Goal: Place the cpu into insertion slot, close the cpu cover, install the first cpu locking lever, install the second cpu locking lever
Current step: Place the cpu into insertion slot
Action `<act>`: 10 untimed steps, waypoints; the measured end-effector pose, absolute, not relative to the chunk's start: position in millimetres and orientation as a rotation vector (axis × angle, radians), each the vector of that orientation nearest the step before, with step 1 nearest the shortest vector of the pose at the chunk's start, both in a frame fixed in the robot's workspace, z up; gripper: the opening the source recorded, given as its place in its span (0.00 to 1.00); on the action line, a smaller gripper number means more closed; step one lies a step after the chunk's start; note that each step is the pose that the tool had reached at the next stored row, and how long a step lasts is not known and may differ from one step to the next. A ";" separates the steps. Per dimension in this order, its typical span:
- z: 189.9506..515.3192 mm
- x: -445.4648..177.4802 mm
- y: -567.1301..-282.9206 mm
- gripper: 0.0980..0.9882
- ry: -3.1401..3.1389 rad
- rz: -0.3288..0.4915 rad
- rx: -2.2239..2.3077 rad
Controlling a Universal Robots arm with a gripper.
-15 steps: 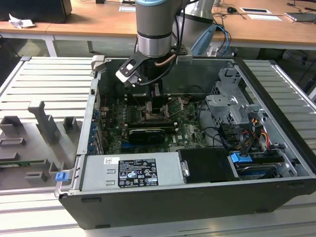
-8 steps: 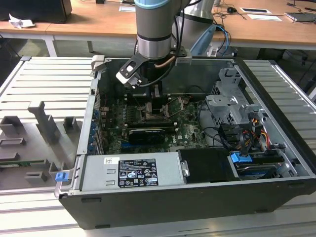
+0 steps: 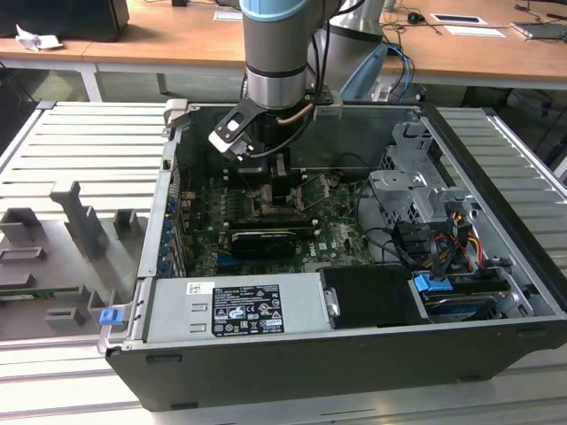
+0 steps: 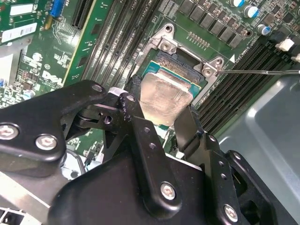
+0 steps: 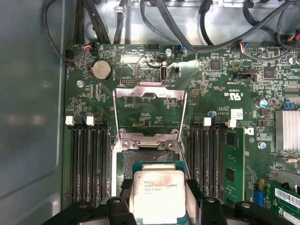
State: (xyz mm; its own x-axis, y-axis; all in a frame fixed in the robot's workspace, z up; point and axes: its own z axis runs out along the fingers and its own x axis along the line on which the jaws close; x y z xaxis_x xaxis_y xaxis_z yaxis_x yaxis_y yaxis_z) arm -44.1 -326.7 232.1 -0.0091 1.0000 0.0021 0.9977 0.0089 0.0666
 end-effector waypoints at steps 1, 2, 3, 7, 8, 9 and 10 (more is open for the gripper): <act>230.3 -44.2 -326.1 0.48 2.198 0.076 2.179; 228.3 -44.2 -324.9 0.48 2.198 0.076 2.179; 225.4 -44.2 -323.8 0.48 2.198 0.076 2.179; 219.3 -44.2 -322.4 0.48 2.198 0.076 2.179; 218.0 -44.2 -322.0 0.48 2.198 0.075 2.180; 217.2 -44.1 -321.9 0.48 2.194 0.075 2.182; 215.9 -44.1 -321.8 0.48 2.178 0.075 2.198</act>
